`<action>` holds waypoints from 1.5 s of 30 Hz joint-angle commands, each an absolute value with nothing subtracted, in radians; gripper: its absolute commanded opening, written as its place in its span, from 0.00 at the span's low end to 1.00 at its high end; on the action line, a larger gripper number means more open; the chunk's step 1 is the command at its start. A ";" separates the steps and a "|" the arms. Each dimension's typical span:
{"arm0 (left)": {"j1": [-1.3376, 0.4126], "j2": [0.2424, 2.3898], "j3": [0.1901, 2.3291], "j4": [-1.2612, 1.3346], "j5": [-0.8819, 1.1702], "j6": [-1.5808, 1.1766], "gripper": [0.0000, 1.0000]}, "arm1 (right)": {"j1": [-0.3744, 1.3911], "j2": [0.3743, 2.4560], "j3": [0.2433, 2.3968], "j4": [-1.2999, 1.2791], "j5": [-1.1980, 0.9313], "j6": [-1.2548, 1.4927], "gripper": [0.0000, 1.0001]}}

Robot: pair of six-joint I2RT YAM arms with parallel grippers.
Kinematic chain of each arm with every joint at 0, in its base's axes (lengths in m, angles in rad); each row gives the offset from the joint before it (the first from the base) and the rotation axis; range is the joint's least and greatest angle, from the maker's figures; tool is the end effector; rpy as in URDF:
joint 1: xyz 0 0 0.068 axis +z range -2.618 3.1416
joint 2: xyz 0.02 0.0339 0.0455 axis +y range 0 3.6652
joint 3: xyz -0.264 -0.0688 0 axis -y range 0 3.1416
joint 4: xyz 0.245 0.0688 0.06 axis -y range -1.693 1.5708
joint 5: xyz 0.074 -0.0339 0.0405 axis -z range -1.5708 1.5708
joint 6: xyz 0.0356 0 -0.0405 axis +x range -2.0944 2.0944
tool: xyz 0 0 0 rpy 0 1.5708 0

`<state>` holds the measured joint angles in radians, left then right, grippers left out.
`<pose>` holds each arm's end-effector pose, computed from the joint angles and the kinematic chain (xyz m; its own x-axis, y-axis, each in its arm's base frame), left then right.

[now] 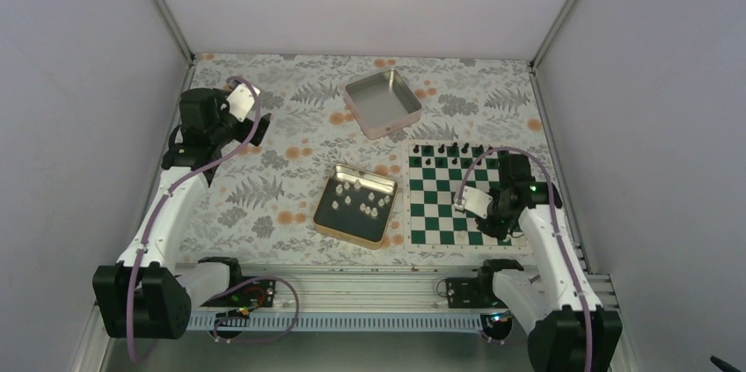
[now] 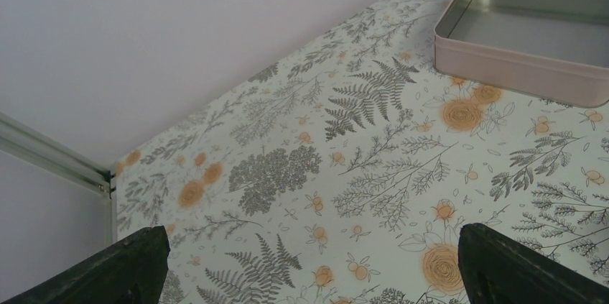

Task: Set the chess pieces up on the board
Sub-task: Place the chess piece on the chessboard.

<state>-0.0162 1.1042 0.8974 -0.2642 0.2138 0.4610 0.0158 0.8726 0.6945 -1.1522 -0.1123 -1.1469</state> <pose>0.2501 -0.0116 0.3083 -0.3152 0.4399 -0.8409 0.3853 0.8691 0.3102 0.1280 0.0060 0.2251 -0.3608 -0.9116 -0.1972 -0.9026 0.3945 -0.1723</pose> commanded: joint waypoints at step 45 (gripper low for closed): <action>-0.032 1.152 0.902 -0.256 0.174 0.477 1.00 | -0.105 0.902 0.517 -1.068 -0.183 -1.547 0.04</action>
